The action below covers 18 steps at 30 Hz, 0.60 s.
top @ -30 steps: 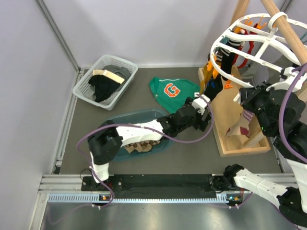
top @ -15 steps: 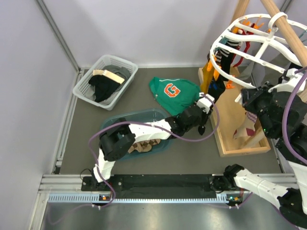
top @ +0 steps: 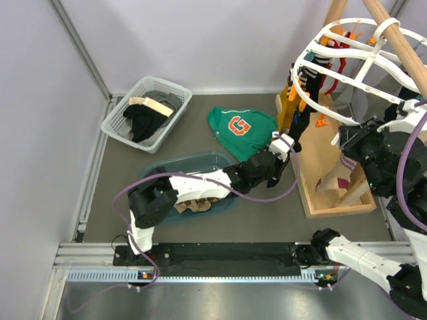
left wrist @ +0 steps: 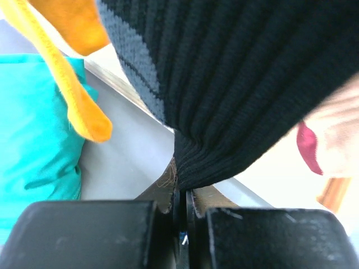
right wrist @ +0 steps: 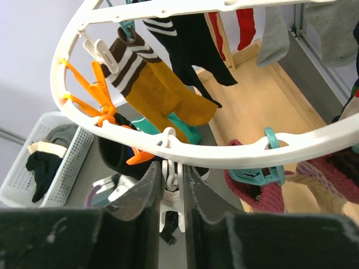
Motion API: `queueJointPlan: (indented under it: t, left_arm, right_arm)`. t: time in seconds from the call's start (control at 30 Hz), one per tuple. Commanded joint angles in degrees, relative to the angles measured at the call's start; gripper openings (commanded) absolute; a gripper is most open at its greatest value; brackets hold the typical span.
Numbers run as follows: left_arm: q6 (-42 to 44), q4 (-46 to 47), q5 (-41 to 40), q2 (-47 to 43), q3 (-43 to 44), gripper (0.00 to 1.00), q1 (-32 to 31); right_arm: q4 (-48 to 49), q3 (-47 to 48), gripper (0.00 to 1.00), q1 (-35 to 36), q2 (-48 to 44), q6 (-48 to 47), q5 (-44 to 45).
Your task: Remove the socks clipped to the hanger
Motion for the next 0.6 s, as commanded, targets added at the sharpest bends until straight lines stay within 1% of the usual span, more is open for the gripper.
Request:
queueJointPlan:
  t: [0.0, 0.1, 0.2, 0.23, 0.3, 0.33, 0.43, 0.5, 0.57]
  left_arm:
    - [-0.8, 4.1, -0.7, -8.2, -4.2, 0.0, -1.5]
    - [-1.3, 4.8, -0.6, -11.2, -7.2, 0.0, -1.8]
    - [-1.4, 4.7, -1.1, -13.5, -9.4, 0.0, -2.4]
    - [-1.4, 4.8, -1.1, -14.5, -9.9, 0.0, -2.6]
    - [-1.1, 4.9, -1.7, -15.4, -11.2, 0.0, -3.3]
    - [-0.9, 4.9, -1.8, -16.2, -11.4, 0.0, -3.5]
    - [0.6, 4.6, -3.3, -17.3, -12.4, 0.0, -4.9]
    - [1.5, 4.4, -4.9, -17.7, -13.1, 0.0, -5.9]
    - [1.5, 4.4, -5.4, -18.0, -13.9, 0.0, -6.2]
  right_arm:
    - [-1.2, -0.1, 0.19, 0.4, -0.7, -1.8, 1.5]
    - [-1.6, -0.1, 0.22, 0.4, -0.8, -2.4, 2.2]
    - [-2.5, 0.4, 0.32, 0.3, -1.0, -2.7, 2.3]
    - [-2.9, 0.8, 0.37, 0.3, -1.1, -2.6, 2.1]
    - [-3.9, 1.7, 0.4, 0.3, -1.1, -2.4, 1.0]
    - [-4.9, 2.9, 0.44, 0.3, -1.1, -2.3, 0.4]
    - [-6.9, 4.9, 0.49, 0.3, -1.0, -2.4, -1.3]
    - [-7.4, 5.8, 0.5, 0.4, -1.0, -2.5, -2.7]
    - [-8.3, 7.3, 0.53, 0.3, -0.8, -3.0, -4.3]
